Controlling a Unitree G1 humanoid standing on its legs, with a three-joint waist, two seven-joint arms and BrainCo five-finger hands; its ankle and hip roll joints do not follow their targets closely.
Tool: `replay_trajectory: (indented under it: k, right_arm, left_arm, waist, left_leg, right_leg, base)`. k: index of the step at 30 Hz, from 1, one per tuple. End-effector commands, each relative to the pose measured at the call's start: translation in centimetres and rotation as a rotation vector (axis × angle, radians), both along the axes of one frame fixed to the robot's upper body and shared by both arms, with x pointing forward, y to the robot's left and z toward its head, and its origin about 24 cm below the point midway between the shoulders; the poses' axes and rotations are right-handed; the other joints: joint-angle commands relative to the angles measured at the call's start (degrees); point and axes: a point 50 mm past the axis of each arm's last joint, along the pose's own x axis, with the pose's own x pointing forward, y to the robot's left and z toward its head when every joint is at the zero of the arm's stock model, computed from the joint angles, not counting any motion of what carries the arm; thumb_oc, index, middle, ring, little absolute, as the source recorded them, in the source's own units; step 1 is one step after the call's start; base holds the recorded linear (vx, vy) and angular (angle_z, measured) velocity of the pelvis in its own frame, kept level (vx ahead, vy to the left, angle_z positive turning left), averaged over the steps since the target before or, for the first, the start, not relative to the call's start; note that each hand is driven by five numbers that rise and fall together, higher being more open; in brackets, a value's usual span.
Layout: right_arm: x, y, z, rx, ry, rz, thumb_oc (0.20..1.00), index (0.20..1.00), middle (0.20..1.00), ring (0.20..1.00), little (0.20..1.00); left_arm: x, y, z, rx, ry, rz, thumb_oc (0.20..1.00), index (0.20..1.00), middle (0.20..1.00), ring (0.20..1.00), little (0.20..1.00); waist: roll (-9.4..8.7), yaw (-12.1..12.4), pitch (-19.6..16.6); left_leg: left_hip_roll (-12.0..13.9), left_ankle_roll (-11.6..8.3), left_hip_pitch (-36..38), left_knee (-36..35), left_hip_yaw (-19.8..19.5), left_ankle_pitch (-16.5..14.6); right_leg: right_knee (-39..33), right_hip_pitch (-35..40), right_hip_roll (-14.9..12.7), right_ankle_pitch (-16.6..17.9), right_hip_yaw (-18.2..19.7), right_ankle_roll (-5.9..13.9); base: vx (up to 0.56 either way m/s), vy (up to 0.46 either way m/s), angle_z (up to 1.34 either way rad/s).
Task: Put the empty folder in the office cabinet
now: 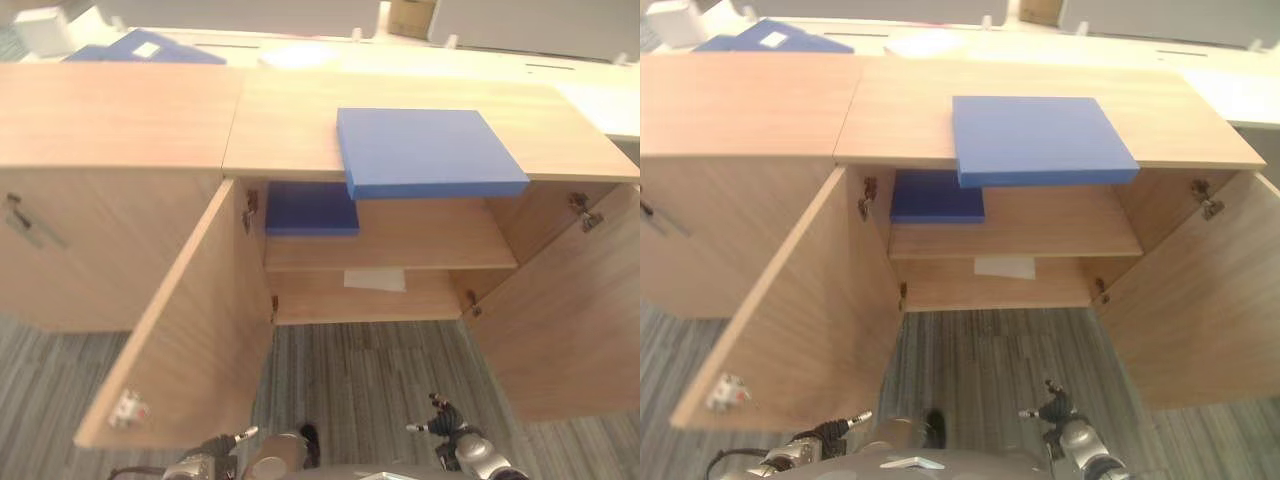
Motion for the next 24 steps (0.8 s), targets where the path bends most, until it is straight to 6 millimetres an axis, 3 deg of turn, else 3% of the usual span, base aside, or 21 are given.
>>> replay_trajectory:
  k: [1, 8, 11, 13, 17, 18, 21, 22, 24]
  right_arm:
    - [2.9, -1.2, 1.3, -0.075, -0.103, 0.017, 1.0, 1.0, 1.0, 1.0, 1.0]
    - [3.3, -1.2, 1.6, -0.067, -0.117, 0.057, 1.0, 1.0, 1.0, 1.0, 1.0]
    - [3.2, -1.0, 1.5, -0.079, -0.112, 0.095, 1.0, 1.0, 1.0, 1.0, 1.0]
    - [2.8, -1.0, 1.2, -0.086, -0.073, 0.112, 1.0, 1.0, 1.0, 1.0, 1.0]
    - [2.7, -1.2, 1.2, -0.092, -0.066, 0.109, 1.0, 1.0, 1.0, 1.0, 1.0]
    - [2.4, -1.8, 1.1, -0.097, -0.039, 0.114, 1.0, 1.0, 1.0, 1.0, 1.0]
    - [2.2, -2.2, 1.1, -0.097, -0.035, 0.103, 1.0, 1.0, 1.0, 1.0, 1.0]
    - [2.3, -2.6, 1.2, -0.107, -0.038, 0.124, 1.0, 1.0, 1.0, 1.0, 1.0]
    - [2.5, -2.7, 1.4, -0.11, -0.044, 0.143, 1.0, 1.0, 1.0, 1.0, 1.0]
  left_arm:
    - [-0.1, 0.9, 0.1, 0.041, 0.007, -0.027, 1.0, 1.0, 1.0, 1.0, 1.0]
    - [0.9, 1.5, 0.4, 0.084, -0.045, -0.001, 1.0, 1.0, 1.0, 1.0, 1.0]
    - [0.9, 1.4, 0.4, 0.087, -0.056, 0.002, 1.0, 1.0, 1.0, 1.0, 1.0]
    - [0.8, 1.3, 0.3, 0.101, -0.074, 0.011, 1.0, 1.0, 1.0, 1.0, 1.0]
    - [0.7, 1.2, 0.3, 0.104, -0.075, 0.008, 1.0, 1.0, 1.0, 1.0, 1.0]
    - [0.5, 0.7, 0.2, 0.101, -0.086, 0.008, 1.0, 1.0, 1.0, 1.0, 1.0]
    - [0.8, 0.0, 0.2, 0.084, -0.107, -0.003, 1.0, 1.0, 1.0, 1.0, 1.0]
    - [1.7, -0.7, 0.4, 0.082, -0.157, -0.017, 1.0, 1.0, 1.0, 1.0, 1.0]
    - [3.0, -0.9, 0.8, 0.123, -0.238, -0.033, 1.0, 1.0, 1.0, 1.0, 1.0]
  waist:
    - [0.03, 2.4, 2.4]
    - [-0.88, 2.7, 3.2]
    - [-1.05, 2.5, 3.0]
    - [-1.18, 2.4, 2.7]
    - [-1.3, 2.5, 2.4]
    - [-1.27, 2.4, 1.8]
    - [-1.0, 2.0, 1.4]
    - [-0.41, 1.4, 1.1]
    - [0.07, 0.8, 1.0]
  left_leg:
    - [3.7, -3.74, 7.4, -15.3, 2.0, 4.7]
    - [7.5, -5.52, 7.8, -14.2, 5.6, 4.0]
    - [8.5, -5.96, 7.8, -13.5, 5.3, 3.8]
    - [10.3, -6.92, 8.4, -13.0, 4.7, 4.2]
    - [10.9, -7.43, 8.4, -13.0, 4.8, 4.5]
    - [12.5, -8.71, 8.4, -13.1, 5.1, 6.0]
    - [13.8, -9.95, 8.5, -13.2, 5.1, 6.9]
    - [15.1, -11.23, 8.7, -13.9, 5.3, 8.3]
    - [15.2, -11.79, 9.2, -14.8, 5.3, 8.8]
  right_leg:
    - [-6.5, -1.9, -4.9, 8.5, -1.1, 5.35]
    - [-12.2, -3.2, -9.6, 15.0, -2.7, 7.98]
    - [-12.5, -3.2, -9.9, 14.8, -2.2, 8.21]
    - [-12.4, -2.5, -9.1, 12.5, -2.1, 8.2]
    - [-13.0, -2.0, -8.6, 12.0, -2.5, 8.04]
    - [-14.4, -1.1, -7.4, 11.4, -3.7, 6.94]
    - [-15.5, 0.1, -6.4, 10.9, -4.2, 6.13]
    - [-16.5, 0.9, -5.3, 10.4, -4.9, 5.3]
    - [-17.3, 1.5, -4.7, 10.4, -5.0, 4.86]
  base:
    - [0.05, -0.191, -0.11]
    - [-0.02, -0.236, -0.22]
    - [0.02, -0.293, -0.21]
    - [0.07, -0.411, -0.17]
    - [0.03, -0.161, -0.05]
    - [0.02, -0.178, 0.11]
    - [0.02, -0.189, 0.08]
    - [-0.02, -0.097, -0.06]
    - [-0.02, -0.068, -0.12]
